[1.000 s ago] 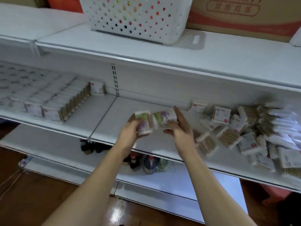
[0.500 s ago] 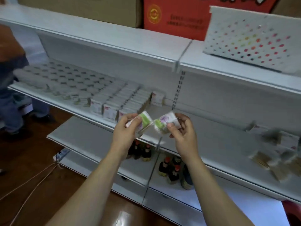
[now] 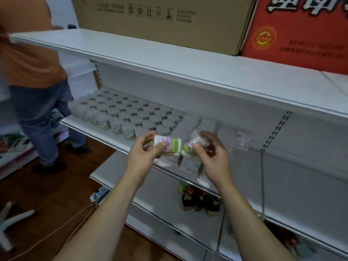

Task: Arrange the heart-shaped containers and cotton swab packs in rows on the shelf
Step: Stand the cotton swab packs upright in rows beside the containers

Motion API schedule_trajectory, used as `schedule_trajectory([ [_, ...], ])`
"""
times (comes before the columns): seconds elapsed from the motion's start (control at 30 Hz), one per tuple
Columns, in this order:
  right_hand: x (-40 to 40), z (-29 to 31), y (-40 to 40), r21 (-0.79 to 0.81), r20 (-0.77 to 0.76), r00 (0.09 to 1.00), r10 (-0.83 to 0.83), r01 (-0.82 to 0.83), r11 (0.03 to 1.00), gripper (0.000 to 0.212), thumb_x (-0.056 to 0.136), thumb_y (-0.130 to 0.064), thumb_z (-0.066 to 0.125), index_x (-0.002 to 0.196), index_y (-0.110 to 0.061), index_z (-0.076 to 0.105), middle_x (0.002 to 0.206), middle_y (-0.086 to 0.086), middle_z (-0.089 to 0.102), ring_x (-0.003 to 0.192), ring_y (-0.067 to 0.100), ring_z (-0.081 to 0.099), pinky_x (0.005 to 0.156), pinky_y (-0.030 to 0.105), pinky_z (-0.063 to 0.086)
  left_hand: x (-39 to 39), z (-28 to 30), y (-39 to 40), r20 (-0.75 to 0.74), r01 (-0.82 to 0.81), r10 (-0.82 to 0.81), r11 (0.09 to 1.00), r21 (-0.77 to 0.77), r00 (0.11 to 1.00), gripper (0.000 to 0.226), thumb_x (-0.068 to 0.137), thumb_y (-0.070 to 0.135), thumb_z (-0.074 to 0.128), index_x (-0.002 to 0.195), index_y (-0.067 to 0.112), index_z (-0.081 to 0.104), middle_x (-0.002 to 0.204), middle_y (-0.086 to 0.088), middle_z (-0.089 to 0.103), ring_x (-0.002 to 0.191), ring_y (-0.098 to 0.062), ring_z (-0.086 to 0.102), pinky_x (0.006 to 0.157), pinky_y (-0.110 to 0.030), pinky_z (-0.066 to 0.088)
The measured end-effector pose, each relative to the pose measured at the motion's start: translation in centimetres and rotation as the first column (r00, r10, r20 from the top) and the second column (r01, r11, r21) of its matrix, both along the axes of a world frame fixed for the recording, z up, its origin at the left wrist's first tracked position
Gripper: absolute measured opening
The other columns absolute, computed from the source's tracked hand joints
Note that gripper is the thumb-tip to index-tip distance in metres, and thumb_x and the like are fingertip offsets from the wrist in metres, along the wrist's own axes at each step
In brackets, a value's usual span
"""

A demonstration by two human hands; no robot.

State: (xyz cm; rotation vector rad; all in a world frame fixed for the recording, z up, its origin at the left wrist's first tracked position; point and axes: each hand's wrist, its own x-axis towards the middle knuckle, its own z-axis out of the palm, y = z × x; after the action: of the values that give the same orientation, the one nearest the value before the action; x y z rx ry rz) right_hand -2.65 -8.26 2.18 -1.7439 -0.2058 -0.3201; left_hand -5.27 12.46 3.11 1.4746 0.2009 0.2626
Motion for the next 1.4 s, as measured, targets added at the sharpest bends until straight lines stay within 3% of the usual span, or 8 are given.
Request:
schedule_trajectory([
  [0.2, 7.3, 1.1, 6.7, 0.016, -0.029, 0.998, 0.054, -0.053, 0.998, 0.036, 0.089, -0.025, 0.074, 0.116, -0.046, 0.061, 0.126, -0.015, 0.061, 0.104, 0.001, 0.062, 0.08, 0.014, 0.051, 6.5, 1.2, 6.9, 0.007, 0.029, -0.03, 0.995, 0.097, 1.0, 0.053, 0.091, 0.021, 0.072, 0.14, 0.028, 0.054, 0.141, 0.004, 0.057, 0.126, -0.013, 0.056, 0.106, -0.04, 0.048],
  [0.43, 12.4, 1.4, 12.7, -0.076, -0.033, 0.993, 0.116, -0.118, 0.99, 0.037, 0.09, -0.024, 0.073, 0.121, -0.041, 0.061, 0.13, -0.014, 0.061, 0.11, 0.001, 0.061, 0.089, 0.024, 0.053, 12.8, 1.6, 13.2, 0.018, 0.051, -0.052, 0.998, 0.036, 0.998, 0.06, 0.079, 0.012, 0.084, 0.13, 0.02, 0.054, 0.129, -0.001, 0.063, 0.118, -0.017, 0.061, 0.095, -0.032, 0.052],
  [0.6, 15.0, 1.3, 18.0, -0.172, -0.032, 0.997, 0.074, -0.078, 0.982, 0.038, 0.092, -0.029, 0.071, 0.127, -0.037, 0.06, 0.124, -0.005, 0.064, 0.1, 0.007, 0.063, 0.086, 0.025, 0.051, 17.1, 0.9, 18.4, 0.052, 0.025, -0.025, 1.0, -0.003, 0.998, 0.047, 0.081, 0.002, 0.078, 0.121, 0.014, 0.055, 0.111, -0.002, 0.063, 0.091, -0.009, 0.063, 0.065, -0.012, 0.051],
  [0.8, 16.9, 1.4, 25.2, -0.214, -0.042, 0.998, -0.044, 0.034, 0.976, 0.037, 0.093, -0.032, 0.069, 0.127, -0.042, 0.059, 0.124, -0.008, 0.061, 0.099, 0.002, 0.061, 0.087, 0.018, 0.047, 21.3, 0.7, 26.0, 0.098, 0.166, -0.168, 0.986, 0.024, 0.981, 0.034, 0.088, 0.008, 0.073, 0.116, 0.022, 0.063, 0.113, -0.005, 0.069, 0.101, -0.019, 0.069, 0.077, -0.024, 0.057],
  [0.93, 19.4, 1.8, 30.2, -0.275, 0.022, 0.987, -0.16, 0.16, 0.948, 0.038, 0.09, -0.029, 0.072, 0.127, -0.028, 0.062, 0.123, -0.008, 0.054, 0.105, 0.003, 0.058, 0.081, 0.007, 0.045, 23.5, 0.9, 31.4, 0.079, 0.232, -0.235, 0.972, 0.047, 0.969, 0.036, 0.089, 0.006, 0.071, 0.116, 0.028, 0.06, 0.12, -0.006, 0.067, 0.11, -0.024, 0.066, 0.088, -0.037, 0.058],
  [1.1, 25.1, 1.4, 35.4, -0.439, 0.175, 0.971, -0.162, 0.224, 0.87, 0.033, 0.091, -0.011, 0.069, 0.123, -0.015, 0.064, 0.123, 0.006, 0.056, 0.095, 0.011, 0.057, 0.088, 0.031, 0.054, 25.0, 0.9, 35.9, 0.025, 0.27, -0.27, 0.963, 0.001, 0.962, 0.047, 0.088, 0.002, 0.07, 0.13, 0.017, 0.055, 0.123, -0.013, 0.066, 0.113, -0.026, 0.065, 0.087, -0.034, 0.057],
  [1.2, 28.2, 1.0, 38.2, -0.532, 0.196, 0.973, -0.119, 0.208, 0.821, 0.031, 0.094, -0.012, 0.065, 0.125, -0.014, 0.065, 0.127, 0.009, 0.06, 0.102, 0.023, 0.062, 0.092, 0.037, 0.053, 25.7, 0.6, 38.0, 0.006, 0.261, -0.261, 0.965, -0.028, 0.965, 0.043, 0.088, 0.003, 0.07, 0.123, 0.025, 0.057, 0.122, -0.008, 0.067, 0.112, -0.021, 0.066, 0.084, -0.027, 0.057],
  [1.4, 33.0, 0.3, 42.9, -0.587, 0.158, 0.983, -0.095, 0.17, 0.792, 0.031, 0.095, -0.015, 0.063, 0.125, -0.014, 0.067, 0.132, 0.007, 0.063, 0.119, 0.026, 0.054, 0.1, 0.028, 0.043, 26.8, -0.4, 42.0, -0.015, 0.258, -0.258, 0.966, 0.006, 0.966, 0.045, 0.088, 0.009, 0.072, 0.129, 0.019, 0.058, 0.122, -0.005, 0.067, 0.109, -0.02, 0.067, 0.085, -0.031, 0.059],
])
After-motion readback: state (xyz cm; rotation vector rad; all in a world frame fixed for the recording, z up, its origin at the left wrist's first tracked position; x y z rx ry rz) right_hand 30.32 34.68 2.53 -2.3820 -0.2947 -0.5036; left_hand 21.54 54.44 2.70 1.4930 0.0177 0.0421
